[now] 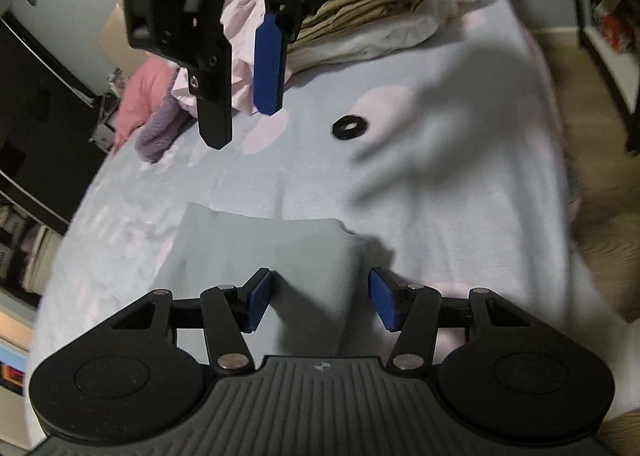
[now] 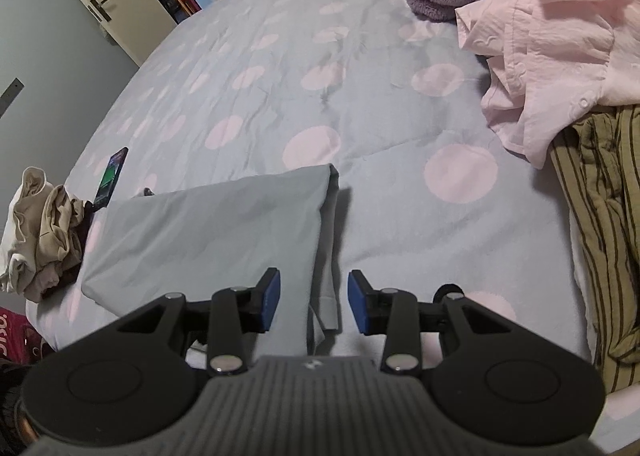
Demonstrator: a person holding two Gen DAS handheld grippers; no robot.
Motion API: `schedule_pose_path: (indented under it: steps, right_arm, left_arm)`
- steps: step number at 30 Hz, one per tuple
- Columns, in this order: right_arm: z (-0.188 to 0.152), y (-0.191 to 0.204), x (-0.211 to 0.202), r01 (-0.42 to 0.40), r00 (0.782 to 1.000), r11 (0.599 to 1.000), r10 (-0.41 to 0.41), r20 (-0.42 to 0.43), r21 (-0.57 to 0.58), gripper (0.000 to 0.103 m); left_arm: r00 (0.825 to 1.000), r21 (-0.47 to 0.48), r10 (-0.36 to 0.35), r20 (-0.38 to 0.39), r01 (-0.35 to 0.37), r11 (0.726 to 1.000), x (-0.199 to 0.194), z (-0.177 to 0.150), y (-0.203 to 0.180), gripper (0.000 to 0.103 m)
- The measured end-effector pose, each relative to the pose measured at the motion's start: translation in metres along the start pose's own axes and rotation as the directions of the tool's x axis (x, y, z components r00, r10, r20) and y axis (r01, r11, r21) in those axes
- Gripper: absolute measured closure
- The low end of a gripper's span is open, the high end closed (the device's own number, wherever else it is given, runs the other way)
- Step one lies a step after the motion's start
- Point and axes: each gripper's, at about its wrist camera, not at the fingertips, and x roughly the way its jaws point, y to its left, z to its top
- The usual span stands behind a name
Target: Fold clothes
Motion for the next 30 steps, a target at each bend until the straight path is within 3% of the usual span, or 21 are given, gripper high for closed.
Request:
schedule_pose_path:
  steps: [2,4,6,10,16,19,21,25,29,30]
  right_arm:
    - [0.000,-0.002,0.001,-0.001,1.000,1.000,0.001,0.000,0.009,0.062]
    - [0.000,-0.005,0.003,0.005,1.000,1.000,-0.005,0.000,0.028,0.057]
    - [0.003,-0.014,0.009,-0.014,1.000,0.996,0.014,0.000,0.090,0.050]
    - [0.018,-0.031,0.034,-0.066,0.997,0.981,0.071,-0.018,0.183,0.048]
    - [0.044,-0.052,0.077,-0.178,0.980,0.958,0.193,-0.049,0.226,0.046]
    - [0.050,-0.058,0.101,-0.230,0.964,0.944,0.254,-0.074,0.236,0.035]
    - [0.051,-0.061,0.117,-0.264,0.951,0.933,0.294,-0.097,0.247,0.035]
    - [0.045,-0.066,0.146,-0.364,0.895,0.871,0.426,-0.137,0.330,0.035]
    - [0.044,-0.064,0.159,-0.417,0.865,0.825,0.488,-0.111,0.381,0.036]
    - [0.044,-0.064,0.160,-0.421,0.865,0.818,0.492,-0.098,0.393,0.044]
  left_arm:
    - [1.000,-0.002,0.000,0.001,0.000,1.000,0.003,-0.001,0.002,0.053]
    - [1.000,-0.005,-0.007,0.009,0.007,1.000,0.004,-0.002,0.005,0.069]
    - [1.000,-0.013,-0.018,0.022,0.018,1.000,0.003,-0.005,0.008,0.074]
    - [0.999,-0.041,-0.033,0.033,0.034,0.999,0.001,-0.005,0.016,0.088]
    - [0.996,-0.106,-0.043,0.075,0.051,0.993,-0.009,-0.005,0.032,0.090]
    - [0.994,-0.148,-0.047,0.098,0.061,0.987,-0.013,-0.007,0.039,0.090]
    - [0.992,-0.176,-0.049,0.114,0.068,0.982,-0.017,-0.009,0.043,0.090]
    - [0.988,-0.237,-0.048,0.144,0.082,0.968,-0.024,-0.014,0.054,0.090]
    - [0.985,-0.281,-0.051,0.164,0.097,0.955,-0.029,-0.017,0.061,0.090]
    - [0.984,-0.286,-0.053,0.168,0.100,0.953,-0.030,-0.017,0.061,0.090]
